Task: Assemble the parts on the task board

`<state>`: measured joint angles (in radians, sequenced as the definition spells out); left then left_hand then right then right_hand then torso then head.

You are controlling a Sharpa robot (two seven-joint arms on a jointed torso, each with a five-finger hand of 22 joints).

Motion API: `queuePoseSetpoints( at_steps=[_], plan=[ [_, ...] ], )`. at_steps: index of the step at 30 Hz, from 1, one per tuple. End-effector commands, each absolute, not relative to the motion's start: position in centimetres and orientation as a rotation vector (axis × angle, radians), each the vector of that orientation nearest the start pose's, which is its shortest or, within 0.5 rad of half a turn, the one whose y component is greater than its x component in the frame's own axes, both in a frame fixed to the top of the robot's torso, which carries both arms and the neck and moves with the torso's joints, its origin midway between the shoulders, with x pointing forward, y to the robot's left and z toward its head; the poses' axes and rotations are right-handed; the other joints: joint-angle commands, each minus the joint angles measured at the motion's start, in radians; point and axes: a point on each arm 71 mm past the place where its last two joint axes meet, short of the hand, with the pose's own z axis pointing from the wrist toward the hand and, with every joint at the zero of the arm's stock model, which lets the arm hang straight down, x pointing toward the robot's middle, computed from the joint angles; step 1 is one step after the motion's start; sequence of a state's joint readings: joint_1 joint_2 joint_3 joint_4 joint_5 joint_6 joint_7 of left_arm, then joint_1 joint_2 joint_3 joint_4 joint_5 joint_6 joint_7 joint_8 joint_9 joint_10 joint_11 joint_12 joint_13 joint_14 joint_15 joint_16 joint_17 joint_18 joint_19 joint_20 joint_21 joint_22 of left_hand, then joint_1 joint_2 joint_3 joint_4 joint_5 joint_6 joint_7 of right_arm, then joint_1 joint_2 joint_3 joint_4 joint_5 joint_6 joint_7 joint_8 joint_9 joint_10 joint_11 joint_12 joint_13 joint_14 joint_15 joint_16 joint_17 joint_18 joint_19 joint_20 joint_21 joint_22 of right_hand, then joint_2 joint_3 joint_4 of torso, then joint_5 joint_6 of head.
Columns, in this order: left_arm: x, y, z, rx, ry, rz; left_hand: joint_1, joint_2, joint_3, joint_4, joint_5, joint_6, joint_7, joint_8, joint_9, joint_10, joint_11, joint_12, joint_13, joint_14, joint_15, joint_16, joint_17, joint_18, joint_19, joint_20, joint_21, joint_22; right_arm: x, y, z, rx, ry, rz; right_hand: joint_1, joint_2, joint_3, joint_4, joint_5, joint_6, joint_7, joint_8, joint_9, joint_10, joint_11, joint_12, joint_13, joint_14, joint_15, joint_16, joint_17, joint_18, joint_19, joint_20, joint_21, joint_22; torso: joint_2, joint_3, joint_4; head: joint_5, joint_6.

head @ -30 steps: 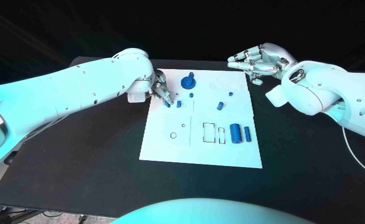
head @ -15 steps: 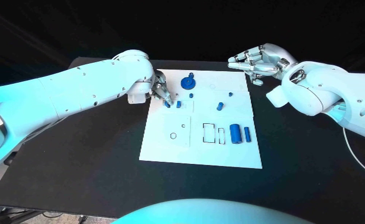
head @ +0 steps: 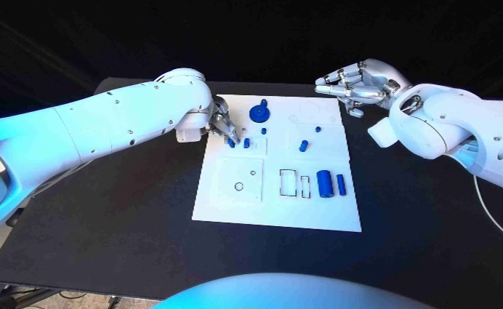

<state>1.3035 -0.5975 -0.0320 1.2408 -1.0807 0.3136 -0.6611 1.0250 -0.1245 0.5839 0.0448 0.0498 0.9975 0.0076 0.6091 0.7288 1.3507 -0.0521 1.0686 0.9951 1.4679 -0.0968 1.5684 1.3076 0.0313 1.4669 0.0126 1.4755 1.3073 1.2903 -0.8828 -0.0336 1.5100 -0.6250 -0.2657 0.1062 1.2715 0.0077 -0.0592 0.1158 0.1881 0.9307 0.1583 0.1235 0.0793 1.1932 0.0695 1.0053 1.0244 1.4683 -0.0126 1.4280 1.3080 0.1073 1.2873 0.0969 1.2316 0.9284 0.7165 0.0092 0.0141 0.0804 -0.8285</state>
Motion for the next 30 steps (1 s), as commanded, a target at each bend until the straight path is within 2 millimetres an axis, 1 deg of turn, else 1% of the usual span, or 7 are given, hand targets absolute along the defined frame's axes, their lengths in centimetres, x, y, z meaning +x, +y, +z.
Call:
queuePoseSetpoints(
  at_steps=[1, 15, 19, 30],
  plan=[
    [53.27, 18.10, -20.64, -0.127, 2.418, -0.153, -0.017, 0.001, -0.015, 0.004, 0.000, -0.004, 0.005, 0.002, 0.001, -0.003, -0.001, -0.003, -0.003, 0.103, -0.008, 0.002, 0.263, -0.005, 0.060, -0.007, 0.006, 0.182, 50.21, -22.23, -14.13, 0.507, 1.674, 1.176, 0.004, 0.009, -0.007, 0.000, 0.003, -0.008, -0.002, 0.004, -0.002, -0.010, 0.000, -0.002, -0.002, 0.049, 0.005, -0.005, 0.056, 0.013, -0.008, -0.001, -0.004, -0.002, 0.000, 0.0002, 0.0000, 0.000, 0.000],
    [53.25, 18.20, -20.72, -0.127, 2.424, -0.143, -0.036, -0.001, -0.053, 0.020, 0.000, 0.001, 0.002, 0.007, 0.006, -0.002, -0.003, 0.001, -0.003, 0.103, -0.010, 0.002, 0.263, -0.006, 0.062, -0.008, 0.010, 0.187, 50.20, -22.23, -14.13, 0.506, 1.675, 1.178, 0.004, 0.010, -0.007, 0.000, 0.003, -0.008, -0.002, 0.004, -0.002, -0.010, 0.000, -0.003, -0.002, 0.048, 0.005, -0.005, 0.055, 0.014, -0.009, -0.001, -0.005, -0.004, 0.000, 0.0000, -0.0003, -0.001, 0.000],
    [53.23, 18.27, -20.76, -0.123, 2.430, -0.137, -0.040, -0.003, -0.063, 0.023, 0.000, 0.002, 0.002, 0.008, 0.007, 0.000, -0.003, 0.003, -0.003, 0.103, -0.010, 0.002, 0.263, -0.007, 0.063, -0.009, 0.011, 0.189, 50.20, -22.24, -14.14, 0.506, 1.676, 1.178, 0.004, 0.010, -0.007, 0.000, 0.003, -0.008, -0.002, 0.004, -0.002, -0.010, 0.000, -0.003, -0.002, 0.048, 0.005, -0.005, 0.055, 0.014, -0.009, -0.001, -0.005, -0.004, 0.000, -0.0001, 0.0001, -0.001, -0.002],
    [53.20, 18.41, -20.80, -0.122, 2.437, -0.124, -0.052, -0.011, -0.101, 0.036, 0.000, 0.006, 0.001, 0.013, 0.010, 0.002, -0.004, 0.005, -0.004, 0.103, -0.011, 0.002, 0.263, -0.008, 0.064, -0.009, 0.014, 0.192, 50.19, -22.28, -14.14, 0.506, 1.676, 1.177, 0.005, 0.010, -0.009, 0.000, 0.004, -0.009, -0.002, 0.004, -0.002, -0.011, 0.000, -0.003, -0.002, 0.048, 0.005, -0.006, 0.055, 0.014, -0.010, -0.001, -0.006, -0.005, 0.000, -0.0002, -0.0004, -0.001, -0.003]
  ],
)
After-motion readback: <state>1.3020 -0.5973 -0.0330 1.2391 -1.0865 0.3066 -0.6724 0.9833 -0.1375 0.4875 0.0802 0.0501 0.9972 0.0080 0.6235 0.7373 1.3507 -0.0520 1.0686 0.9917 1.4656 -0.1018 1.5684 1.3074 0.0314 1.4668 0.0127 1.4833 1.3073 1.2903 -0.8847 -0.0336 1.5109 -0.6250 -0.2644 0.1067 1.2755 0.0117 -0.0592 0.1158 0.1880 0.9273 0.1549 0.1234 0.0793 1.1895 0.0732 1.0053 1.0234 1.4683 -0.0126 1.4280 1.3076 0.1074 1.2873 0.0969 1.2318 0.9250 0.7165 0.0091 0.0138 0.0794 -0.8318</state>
